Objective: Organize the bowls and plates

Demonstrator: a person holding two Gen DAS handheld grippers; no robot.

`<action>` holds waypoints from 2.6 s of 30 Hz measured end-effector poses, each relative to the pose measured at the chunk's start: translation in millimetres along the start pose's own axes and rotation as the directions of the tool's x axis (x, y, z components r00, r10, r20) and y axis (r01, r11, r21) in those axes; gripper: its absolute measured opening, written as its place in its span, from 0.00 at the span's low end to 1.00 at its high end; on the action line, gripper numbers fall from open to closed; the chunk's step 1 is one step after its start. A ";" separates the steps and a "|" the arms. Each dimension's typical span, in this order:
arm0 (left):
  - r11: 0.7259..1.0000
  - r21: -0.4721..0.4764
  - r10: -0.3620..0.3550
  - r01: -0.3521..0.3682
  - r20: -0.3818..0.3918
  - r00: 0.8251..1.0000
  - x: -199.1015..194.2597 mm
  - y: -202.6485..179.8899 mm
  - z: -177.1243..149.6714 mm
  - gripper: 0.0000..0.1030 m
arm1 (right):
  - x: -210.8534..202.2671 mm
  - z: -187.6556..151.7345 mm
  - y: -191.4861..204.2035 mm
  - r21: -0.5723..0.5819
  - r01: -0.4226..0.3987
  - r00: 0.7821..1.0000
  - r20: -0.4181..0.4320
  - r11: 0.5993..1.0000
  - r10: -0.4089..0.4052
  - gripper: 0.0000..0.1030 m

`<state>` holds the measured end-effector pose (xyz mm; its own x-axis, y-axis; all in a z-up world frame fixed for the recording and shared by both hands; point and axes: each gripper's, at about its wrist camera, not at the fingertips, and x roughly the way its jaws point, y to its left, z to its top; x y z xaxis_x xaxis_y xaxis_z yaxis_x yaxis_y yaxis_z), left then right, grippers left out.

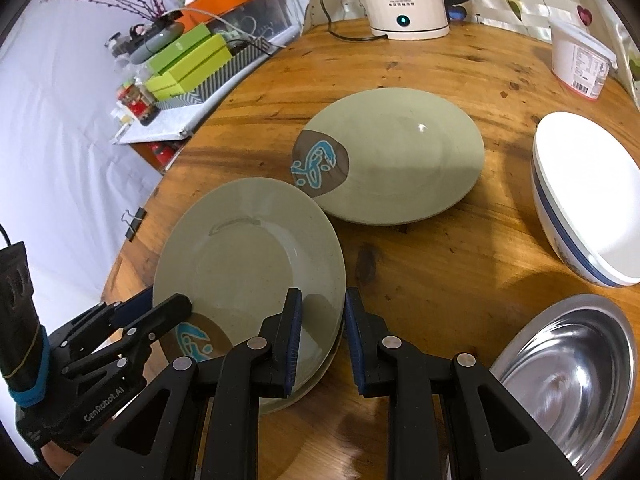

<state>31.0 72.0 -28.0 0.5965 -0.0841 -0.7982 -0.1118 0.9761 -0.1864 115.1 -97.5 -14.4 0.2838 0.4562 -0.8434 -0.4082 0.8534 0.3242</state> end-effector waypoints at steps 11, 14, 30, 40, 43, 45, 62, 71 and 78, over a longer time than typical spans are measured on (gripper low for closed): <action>1.000 0.003 0.012 -0.012 0.001 1.000 -3.5 -1.8 -5.8 0.34 | 1.6 -3.2 1.3 -0.006 0.005 1.000 0.001 1.000 -0.005 0.21; 1.000 0.004 0.013 -0.013 0.001 1.000 -3.1 -1.8 -5.9 0.34 | 1.7 -3.3 1.9 -0.012 0.010 1.000 0.001 1.000 -0.010 0.22; 1.000 -0.018 -0.003 0.003 0.006 1.000 -7.7 2.8 -9.5 0.34 | 0.1 -3.9 6.4 -0.058 0.039 0.999 0.026 0.998 -0.038 0.24; 0.999 -0.036 -0.006 0.007 0.033 0.999 -9.0 12.1 -0.1 0.34 | 0.3 -4.7 6.8 -0.057 0.027 0.999 0.034 0.998 -0.025 0.24; 0.999 -0.032 -0.007 0.008 0.030 1.000 -7.7 10.7 -0.4 0.34 | 1.1 -5.3 5.9 -0.054 0.024 0.999 0.031 0.998 -0.022 0.22; 0.999 -0.033 -0.009 0.010 0.029 1.000 -7.7 10.1 -0.8 0.34 | 1.1 -5.4 5.9 -0.055 0.023 0.999 0.031 0.998 -0.022 0.22; 0.999 -0.046 -0.010 0.012 0.047 0.999 -13.4 14.9 2.4 0.34 | -13.7 -4.3 -2.6 -0.018 0.015 0.998 0.060 1.000 -0.013 0.25; 0.999 -0.013 -0.034 0.035 0.074 0.997 -17.7 7.8 20.1 0.34 | -32.2 -2.8 -14.7 0.045 -0.011 0.993 0.118 0.999 0.005 0.43; 0.999 0.024 -0.049 0.047 0.089 0.995 -18.6 -4.7 32.9 0.34 | -36.5 -1.4 -23.5 0.080 -0.014 0.991 0.131 0.997 0.004 0.49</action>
<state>46.6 75.5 6.5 0.6693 -0.1134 -0.7343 -0.0648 0.9756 -0.2097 113.1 -134.5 8.2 0.3936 0.4883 -0.7789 -0.3413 0.8643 0.3694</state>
